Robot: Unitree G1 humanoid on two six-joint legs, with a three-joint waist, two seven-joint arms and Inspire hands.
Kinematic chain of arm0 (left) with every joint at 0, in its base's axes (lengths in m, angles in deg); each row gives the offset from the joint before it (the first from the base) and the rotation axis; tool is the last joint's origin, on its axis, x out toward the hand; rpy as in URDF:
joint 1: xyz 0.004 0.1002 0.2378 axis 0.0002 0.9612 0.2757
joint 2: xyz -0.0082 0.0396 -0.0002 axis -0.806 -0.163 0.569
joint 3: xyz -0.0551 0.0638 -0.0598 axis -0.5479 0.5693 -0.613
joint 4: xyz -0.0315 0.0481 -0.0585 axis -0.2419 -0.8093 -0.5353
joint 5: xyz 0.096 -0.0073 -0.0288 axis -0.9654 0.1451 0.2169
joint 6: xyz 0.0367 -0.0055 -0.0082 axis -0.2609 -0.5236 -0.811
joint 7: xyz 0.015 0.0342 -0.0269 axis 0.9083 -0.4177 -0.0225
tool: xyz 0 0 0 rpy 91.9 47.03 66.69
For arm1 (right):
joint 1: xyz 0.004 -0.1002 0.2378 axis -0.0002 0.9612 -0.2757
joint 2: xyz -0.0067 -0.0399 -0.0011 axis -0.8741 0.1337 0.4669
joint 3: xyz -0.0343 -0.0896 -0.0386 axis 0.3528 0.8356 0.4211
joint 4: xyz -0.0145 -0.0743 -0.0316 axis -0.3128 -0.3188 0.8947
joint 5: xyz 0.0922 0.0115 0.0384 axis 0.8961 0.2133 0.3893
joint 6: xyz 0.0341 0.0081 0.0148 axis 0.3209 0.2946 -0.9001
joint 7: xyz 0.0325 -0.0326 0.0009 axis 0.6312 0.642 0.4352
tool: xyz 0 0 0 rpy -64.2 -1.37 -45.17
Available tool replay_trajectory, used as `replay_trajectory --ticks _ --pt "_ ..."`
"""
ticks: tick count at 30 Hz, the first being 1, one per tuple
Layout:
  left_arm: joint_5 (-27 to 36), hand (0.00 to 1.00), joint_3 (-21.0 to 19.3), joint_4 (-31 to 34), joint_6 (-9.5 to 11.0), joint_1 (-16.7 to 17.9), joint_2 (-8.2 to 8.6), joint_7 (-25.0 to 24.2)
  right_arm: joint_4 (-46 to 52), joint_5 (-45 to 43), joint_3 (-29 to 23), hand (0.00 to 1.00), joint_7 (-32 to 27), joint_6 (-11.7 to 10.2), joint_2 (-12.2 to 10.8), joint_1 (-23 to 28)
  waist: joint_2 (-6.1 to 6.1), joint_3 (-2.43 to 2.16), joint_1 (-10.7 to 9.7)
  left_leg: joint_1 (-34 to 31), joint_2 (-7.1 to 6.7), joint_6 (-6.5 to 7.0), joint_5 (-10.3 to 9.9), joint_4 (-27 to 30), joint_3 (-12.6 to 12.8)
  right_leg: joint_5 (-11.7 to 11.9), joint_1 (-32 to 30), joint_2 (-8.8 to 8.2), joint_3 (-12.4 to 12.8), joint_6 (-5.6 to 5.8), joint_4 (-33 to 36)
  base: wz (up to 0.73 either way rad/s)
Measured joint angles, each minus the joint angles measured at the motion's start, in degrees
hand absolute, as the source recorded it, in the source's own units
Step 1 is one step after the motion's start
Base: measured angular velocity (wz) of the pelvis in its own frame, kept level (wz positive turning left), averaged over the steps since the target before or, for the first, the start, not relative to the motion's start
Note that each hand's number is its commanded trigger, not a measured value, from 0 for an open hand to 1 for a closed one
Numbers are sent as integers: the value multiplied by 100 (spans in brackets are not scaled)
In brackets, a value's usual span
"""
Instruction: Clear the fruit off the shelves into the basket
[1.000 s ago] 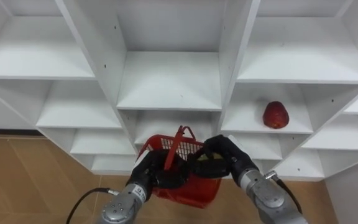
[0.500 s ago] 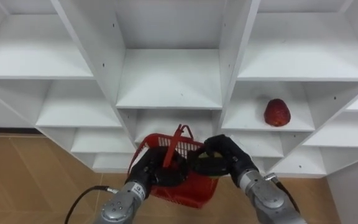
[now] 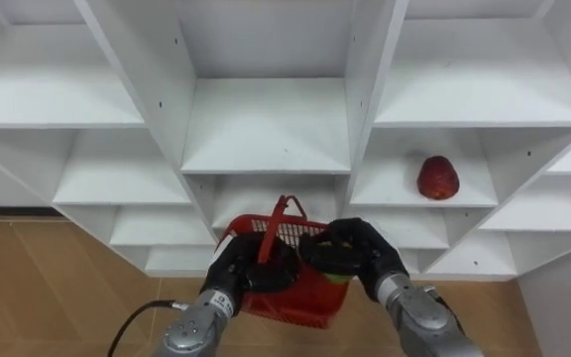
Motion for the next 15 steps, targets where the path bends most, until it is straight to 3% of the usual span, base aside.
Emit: replay_trajectory --ticks 8,15 --pt "176 100 74 59 -7 -1 46 -28 -185 818 0 100 -109 9 -42 -58 -2 2 15 22 0 0 0 -5 43 0 9 -7 18 0 -2 0" --pt "230 100 518 484 -7 -1 44 -135 -187 1479 -28 100 -513 13 -129 -68 -7 27 11 24 1 0 0 -16 47 0 2 2 16 0 -2 0"
